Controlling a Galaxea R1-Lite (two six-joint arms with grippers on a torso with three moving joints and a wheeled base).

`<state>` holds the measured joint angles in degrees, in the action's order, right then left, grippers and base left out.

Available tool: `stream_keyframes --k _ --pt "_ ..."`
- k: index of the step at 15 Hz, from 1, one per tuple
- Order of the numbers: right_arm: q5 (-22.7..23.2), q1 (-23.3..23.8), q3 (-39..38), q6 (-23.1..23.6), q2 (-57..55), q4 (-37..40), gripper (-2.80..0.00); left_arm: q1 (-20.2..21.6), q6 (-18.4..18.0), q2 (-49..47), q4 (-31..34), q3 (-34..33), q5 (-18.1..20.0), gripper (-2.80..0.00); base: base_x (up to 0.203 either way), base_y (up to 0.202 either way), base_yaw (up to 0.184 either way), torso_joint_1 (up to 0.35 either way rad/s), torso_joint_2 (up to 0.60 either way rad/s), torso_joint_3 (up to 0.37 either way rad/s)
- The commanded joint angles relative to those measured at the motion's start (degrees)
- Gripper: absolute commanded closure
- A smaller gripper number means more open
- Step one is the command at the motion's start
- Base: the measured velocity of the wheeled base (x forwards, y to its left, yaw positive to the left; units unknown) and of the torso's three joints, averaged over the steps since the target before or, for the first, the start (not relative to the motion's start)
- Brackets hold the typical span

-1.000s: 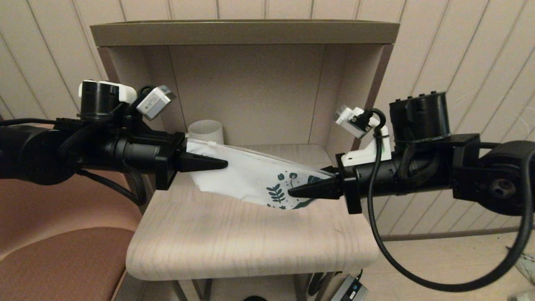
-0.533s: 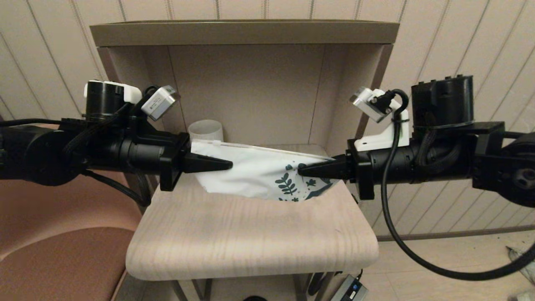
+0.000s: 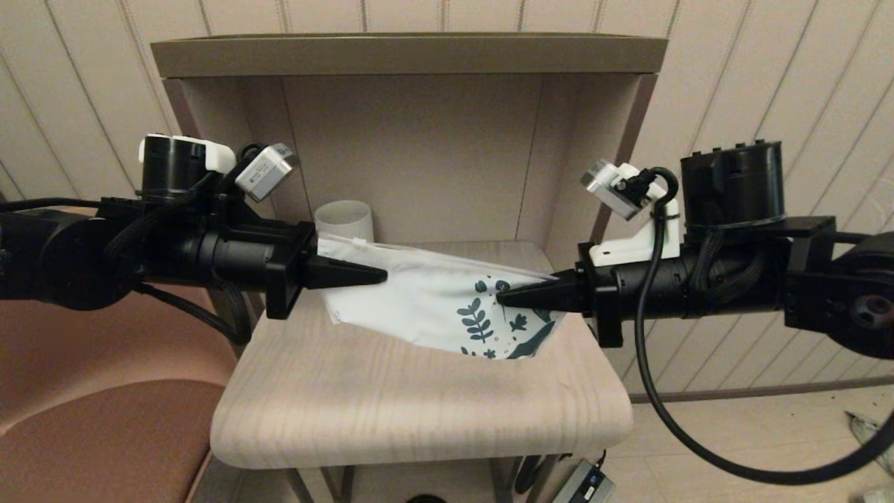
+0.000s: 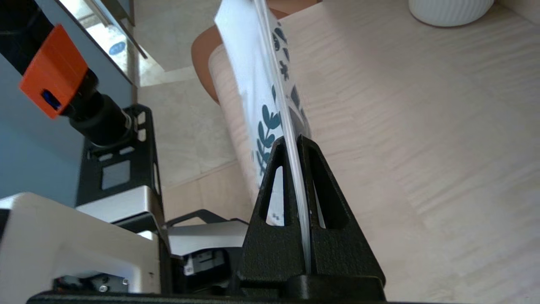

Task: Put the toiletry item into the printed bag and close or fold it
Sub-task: Hand it to the other hand

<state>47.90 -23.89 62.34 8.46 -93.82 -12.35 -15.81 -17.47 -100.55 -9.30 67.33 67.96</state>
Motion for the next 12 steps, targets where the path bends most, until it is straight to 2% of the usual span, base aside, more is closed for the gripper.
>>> stream_keyframes --k 1,2,3,8,9,10,12 --pt "0.1 -0.4 -0.1 0.1 -0.1 0.3 0.00 0.0 -0.1 -0.1 -0.1 0.0 0.4 0.00 0.000 0.000 0.000 0.000 0.00 0.000" --pt "-0.2 -0.6 -0.7 0.4 -0.1 0.1 -1.48 0.0 -0.1 -0.2 -0.1 0.0 0.4 0.00 0.000 0.000 0.000 0.000 0.00 0.000" --pt "-0.7 -0.7 -1.4 1.4 -0.1 -0.2 -2.80 0.0 -0.1 -0.4 -0.1 0.0 0.4 0.00 0.000 0.000 0.000 0.000 0.00 0.000" --pt "-0.4 -0.7 -0.7 1.8 0.0 -0.2 -2.80 -0.1 -0.3 -0.2 -0.1 -0.3 0.4 0.00 0.000 0.000 0.000 0.000 0.00 0.000" --pt "-0.4 -0.7 -0.7 1.7 0.3 -0.1 -2.80 -0.2 -1.4 -0.1 0.1 -0.7 0.4 0.00 0.000 0.000 0.000 0.000 0.00 0.000" --pt "-0.5 -0.7 -0.9 1.7 0.4 -0.1 -2.80 -0.7 -2.1 -0.1 0.4 -0.9 -0.3 0.00 0.000 0.000 0.000 0.000 0.00 0.000" --pt "-0.7 -0.7 -0.8 1.7 0.2 0.1 -2.80 -2.2 -3.6 0.0 0.5 -2.0 -5.0 0.00 0.000 0.000 0.000 0.000 0.00 0.000"
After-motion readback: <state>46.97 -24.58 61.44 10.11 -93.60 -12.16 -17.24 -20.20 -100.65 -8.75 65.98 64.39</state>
